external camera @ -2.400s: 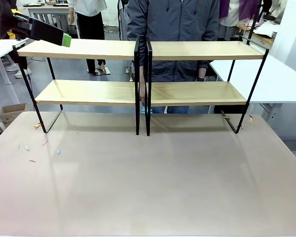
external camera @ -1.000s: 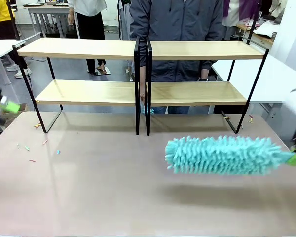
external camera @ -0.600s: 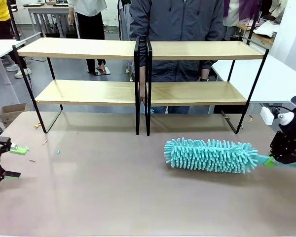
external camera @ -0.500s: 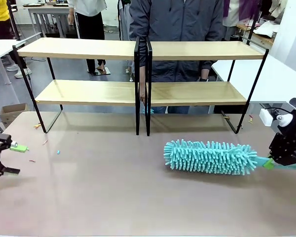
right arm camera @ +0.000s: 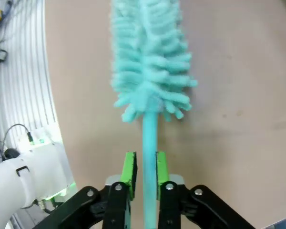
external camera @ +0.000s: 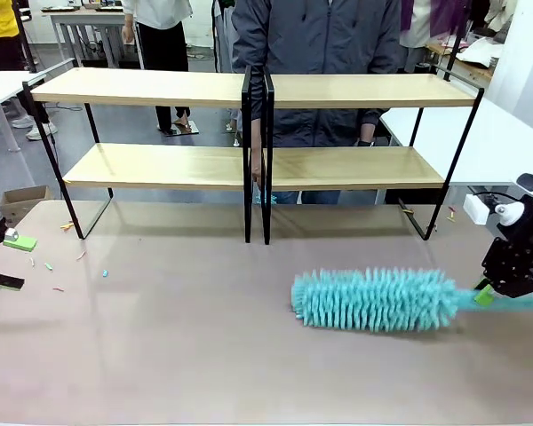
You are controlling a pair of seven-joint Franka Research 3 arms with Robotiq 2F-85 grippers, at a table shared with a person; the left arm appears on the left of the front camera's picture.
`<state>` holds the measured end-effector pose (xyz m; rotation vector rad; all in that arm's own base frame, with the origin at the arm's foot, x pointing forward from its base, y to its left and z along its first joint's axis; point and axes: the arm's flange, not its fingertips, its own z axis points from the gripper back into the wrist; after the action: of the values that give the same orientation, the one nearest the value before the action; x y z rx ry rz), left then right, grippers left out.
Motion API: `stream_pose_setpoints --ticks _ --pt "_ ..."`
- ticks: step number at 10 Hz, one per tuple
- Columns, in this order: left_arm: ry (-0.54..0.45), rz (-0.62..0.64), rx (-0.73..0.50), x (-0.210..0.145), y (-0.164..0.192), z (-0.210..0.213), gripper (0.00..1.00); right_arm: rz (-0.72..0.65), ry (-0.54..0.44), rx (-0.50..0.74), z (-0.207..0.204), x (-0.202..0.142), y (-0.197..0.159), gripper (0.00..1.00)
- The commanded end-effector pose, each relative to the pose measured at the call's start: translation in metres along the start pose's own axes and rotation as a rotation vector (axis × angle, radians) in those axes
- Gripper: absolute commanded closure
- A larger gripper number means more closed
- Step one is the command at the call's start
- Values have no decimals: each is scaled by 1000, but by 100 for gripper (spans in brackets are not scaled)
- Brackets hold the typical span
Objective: Clean the shelves.
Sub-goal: Place the Duster on the table.
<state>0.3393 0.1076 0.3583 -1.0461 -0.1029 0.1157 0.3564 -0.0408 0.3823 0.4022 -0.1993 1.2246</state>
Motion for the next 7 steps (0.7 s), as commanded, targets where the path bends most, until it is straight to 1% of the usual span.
stream_pose_setpoints --ticks 1,2,3,4,5,6,7 --pt "10 7 -10 -5 4 -3 0 -178 -93 -93 37 -11 -25 0" --pt "10 7 -10 -5 4 -3 0 -490 -248 -195 64 -18 -35 26" --pt "10 7 -10 -5 4 -3 0 -772 -397 -157 78 -20 -32 0" --pt "10 7 -10 -5 4 -3 0 -860 -515 152 83 -14 -7 0" --pt "10 7 -10 -5 4 -3 0 -953 -481 473 78 -9 21 0" --pt "10 7 -10 -5 4 -3 0 -1048 -564 695 76 -6 34 0" --pt "10 7 -10 -5 4 -3 0 -1141 -606 826 73 -6 43 0"
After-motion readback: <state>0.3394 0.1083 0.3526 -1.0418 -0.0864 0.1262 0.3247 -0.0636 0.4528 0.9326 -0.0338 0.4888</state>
